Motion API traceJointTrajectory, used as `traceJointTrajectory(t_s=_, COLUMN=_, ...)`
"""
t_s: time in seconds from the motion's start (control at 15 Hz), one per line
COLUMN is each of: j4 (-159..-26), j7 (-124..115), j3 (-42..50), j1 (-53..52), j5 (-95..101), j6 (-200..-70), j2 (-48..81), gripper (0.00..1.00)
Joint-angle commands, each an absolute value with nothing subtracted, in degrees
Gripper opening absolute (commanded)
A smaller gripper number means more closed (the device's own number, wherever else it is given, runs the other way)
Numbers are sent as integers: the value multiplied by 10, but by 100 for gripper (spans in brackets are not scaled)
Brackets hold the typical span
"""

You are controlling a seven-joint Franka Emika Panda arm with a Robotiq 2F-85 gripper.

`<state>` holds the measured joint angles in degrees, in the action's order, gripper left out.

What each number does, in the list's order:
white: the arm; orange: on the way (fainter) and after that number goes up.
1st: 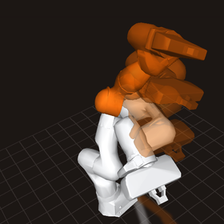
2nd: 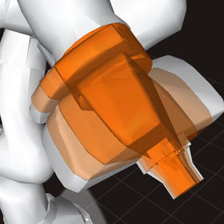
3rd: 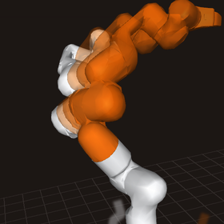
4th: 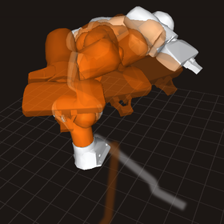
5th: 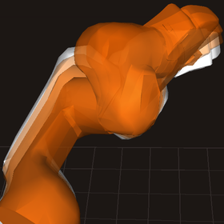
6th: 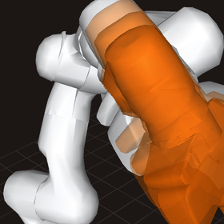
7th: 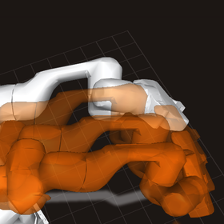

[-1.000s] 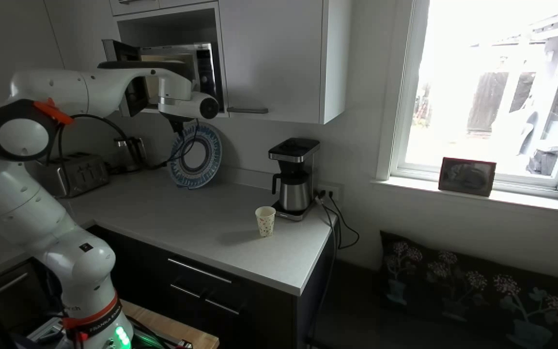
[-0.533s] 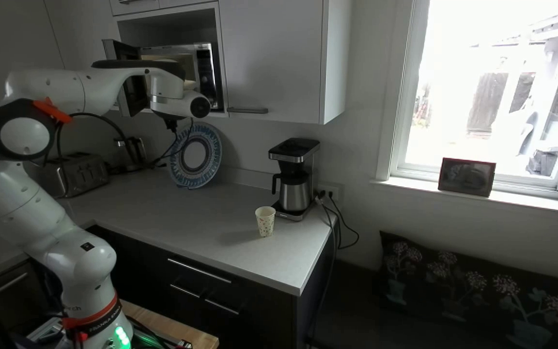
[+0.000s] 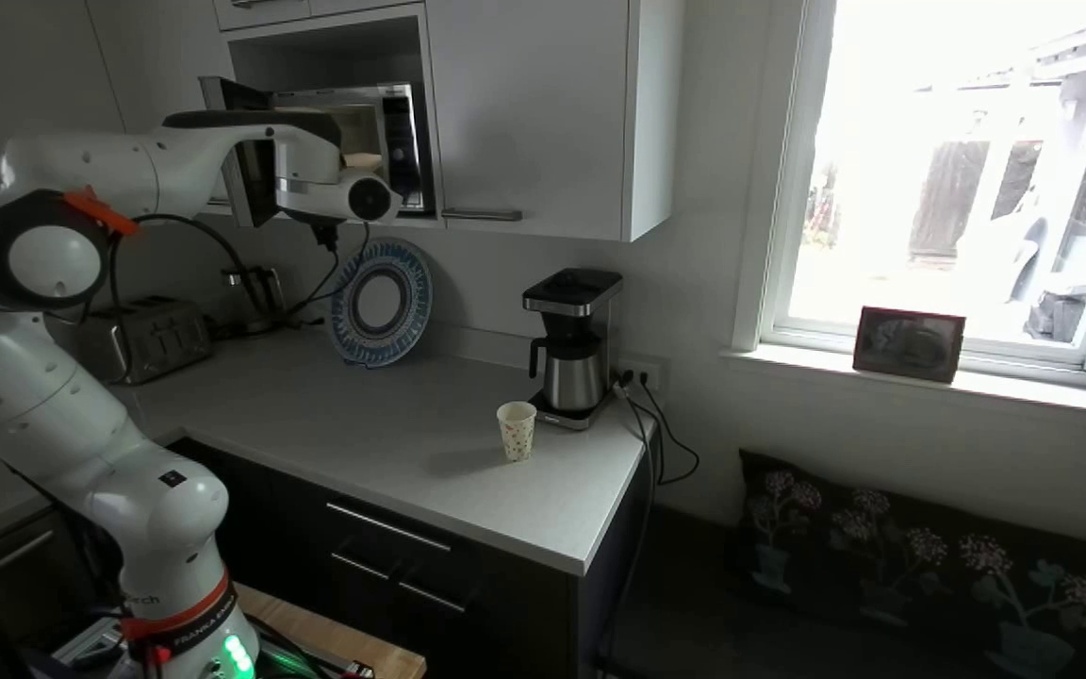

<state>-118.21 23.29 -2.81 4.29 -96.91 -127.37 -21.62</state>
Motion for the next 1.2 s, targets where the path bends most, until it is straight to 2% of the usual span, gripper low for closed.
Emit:
traceJointTrajectory(t_s=0.0, j4=-1178, j7=231, j3=-24, j1=34, j5=-966, j6=-1285, j2=-215, gripper=1)
traceJointTrajectory(t_s=0.53, j4=-1173, j7=231, j3=-26, j1=32, j5=-966, j6=-1291, j2=-214, gripper=0)
traceJointTrajectory(t_s=1.13, j4=-1109, j7=227, j3=-59, j1=9, j5=-1031, j6=-1421, j2=-145, gripper=0)
